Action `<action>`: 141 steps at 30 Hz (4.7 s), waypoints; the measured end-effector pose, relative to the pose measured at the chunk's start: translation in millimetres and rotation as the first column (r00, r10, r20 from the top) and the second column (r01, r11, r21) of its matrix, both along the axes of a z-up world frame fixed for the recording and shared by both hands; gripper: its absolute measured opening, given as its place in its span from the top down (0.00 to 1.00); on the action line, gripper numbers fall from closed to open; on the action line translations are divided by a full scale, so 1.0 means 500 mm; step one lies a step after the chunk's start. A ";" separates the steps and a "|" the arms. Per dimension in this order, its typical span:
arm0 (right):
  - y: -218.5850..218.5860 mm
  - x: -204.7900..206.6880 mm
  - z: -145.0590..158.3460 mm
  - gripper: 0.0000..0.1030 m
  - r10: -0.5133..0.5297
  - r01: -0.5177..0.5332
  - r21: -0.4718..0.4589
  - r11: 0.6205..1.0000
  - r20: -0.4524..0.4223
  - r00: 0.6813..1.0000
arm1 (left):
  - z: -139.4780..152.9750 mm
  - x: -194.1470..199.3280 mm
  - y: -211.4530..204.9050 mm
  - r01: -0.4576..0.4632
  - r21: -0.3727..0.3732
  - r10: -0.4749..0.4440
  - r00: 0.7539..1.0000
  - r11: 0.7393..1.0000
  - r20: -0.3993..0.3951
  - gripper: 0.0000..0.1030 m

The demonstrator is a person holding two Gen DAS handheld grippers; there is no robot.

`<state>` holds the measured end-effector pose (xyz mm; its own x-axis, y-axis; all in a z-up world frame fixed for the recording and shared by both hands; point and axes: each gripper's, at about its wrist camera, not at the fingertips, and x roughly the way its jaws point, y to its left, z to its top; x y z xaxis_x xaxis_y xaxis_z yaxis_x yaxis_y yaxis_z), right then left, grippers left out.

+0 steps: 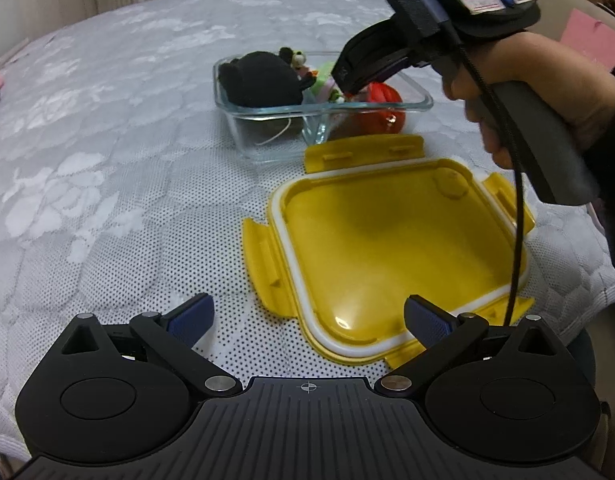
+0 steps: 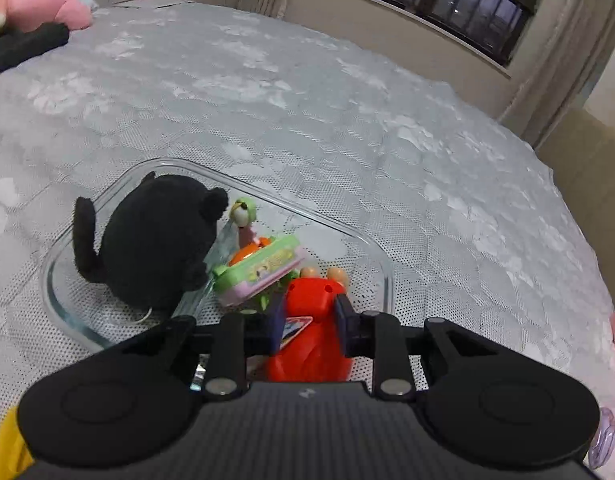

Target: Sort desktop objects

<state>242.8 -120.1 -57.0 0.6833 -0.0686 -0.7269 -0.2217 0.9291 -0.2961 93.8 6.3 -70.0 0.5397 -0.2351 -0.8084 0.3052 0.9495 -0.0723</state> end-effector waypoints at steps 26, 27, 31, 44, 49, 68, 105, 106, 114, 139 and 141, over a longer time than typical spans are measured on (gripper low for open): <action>0.019 -0.028 0.037 0.70 0.025 -0.016 -0.051 0.999 0.171 0.985 | -0.008 -0.001 0.006 -0.008 -0.016 0.008 1.000 1.000 -0.017 0.00; 0.011 -0.027 0.050 0.70 0.007 -0.006 -0.003 1.000 0.167 0.986 | -0.008 -0.002 0.007 -0.008 -0.017 0.008 1.000 1.000 -0.017 0.00; -0.076 0.021 0.079 0.70 -0.123 0.141 0.391 0.910 -0.072 0.990 | -0.007 -0.002 0.011 -0.012 -0.026 0.012 1.000 1.000 -0.017 0.00; -0.113 0.091 -0.007 0.68 -0.221 0.366 0.596 0.715 -0.303 0.927 | -0.011 -0.002 0.024 -0.019 -0.052 0.019 1.000 0.998 -0.016 0.00; -0.067 0.095 0.004 0.73 -0.187 0.288 0.445 0.848 -0.256 0.948 | -0.009 -0.009 0.038 -0.026 -0.057 0.026 1.000 0.998 -0.011 0.00; -0.078 0.019 0.096 0.74 -0.092 0.114 0.298 0.948 -0.086 0.992 | 0.009 -0.015 0.028 -0.048 -0.081 0.047 0.999 0.996 -0.008 0.00; 0.039 0.017 0.038 0.78 0.031 0.002 0.443 0.897 -0.067 0.997 | 0.041 -0.049 0.034 -0.054 -0.041 0.056 0.997 0.998 0.049 0.00; 0.025 0.005 0.044 0.77 0.021 0.006 0.465 0.885 -0.053 0.998 | 0.044 -0.053 0.032 -0.054 -0.032 0.056 0.997 0.998 0.053 0.00; -0.204 -0.193 0.071 0.40 -0.055 0.013 0.616 0.787 0.049 0.997 | 0.047 -0.054 -0.030 -0.018 0.023 0.017 0.999 1.000 0.043 0.00; -0.379 -0.351 -0.104 0.40 -0.219 0.124 0.785 0.607 0.016 0.976 | 0.053 -0.135 -0.209 0.198 0.515 -0.325 0.931 0.834 0.168 0.00; -0.370 -0.341 -0.104 0.40 -0.224 0.125 0.784 0.608 0.018 0.975 | 0.063 -0.144 -0.211 0.201 0.514 -0.340 0.920 0.834 0.192 0.00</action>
